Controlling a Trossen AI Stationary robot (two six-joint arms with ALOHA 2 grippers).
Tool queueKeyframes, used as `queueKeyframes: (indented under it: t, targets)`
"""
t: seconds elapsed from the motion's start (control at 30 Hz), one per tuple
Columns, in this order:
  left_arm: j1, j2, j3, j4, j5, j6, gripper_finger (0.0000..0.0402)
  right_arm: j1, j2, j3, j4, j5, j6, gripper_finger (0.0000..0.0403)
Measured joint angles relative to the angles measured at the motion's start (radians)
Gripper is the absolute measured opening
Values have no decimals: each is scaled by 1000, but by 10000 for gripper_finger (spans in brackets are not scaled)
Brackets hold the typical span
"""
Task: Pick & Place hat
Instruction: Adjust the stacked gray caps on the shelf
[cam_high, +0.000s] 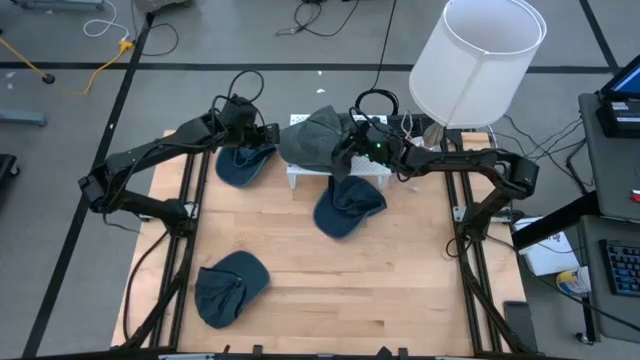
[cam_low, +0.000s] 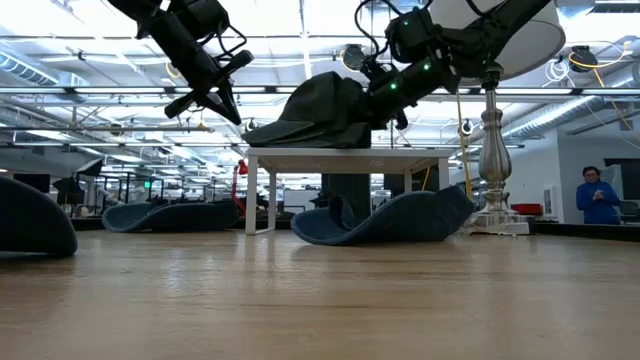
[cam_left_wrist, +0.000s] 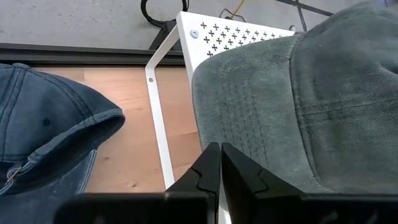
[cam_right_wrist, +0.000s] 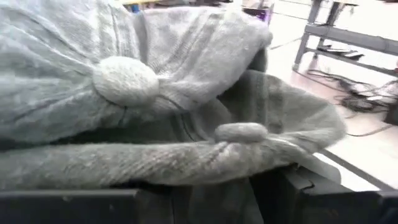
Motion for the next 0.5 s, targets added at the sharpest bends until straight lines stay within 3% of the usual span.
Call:
queueKeyframes:
  t: [0.13, 0.5]
  targets:
    - [0, 0, 0, 0, 0, -4, 17, 0, -22, 0, -84, 24, -30, 131]
    - [0, 0, 0, 2, 7, -10, 17, 0, -125, -3, -267, 234, -52, 126]
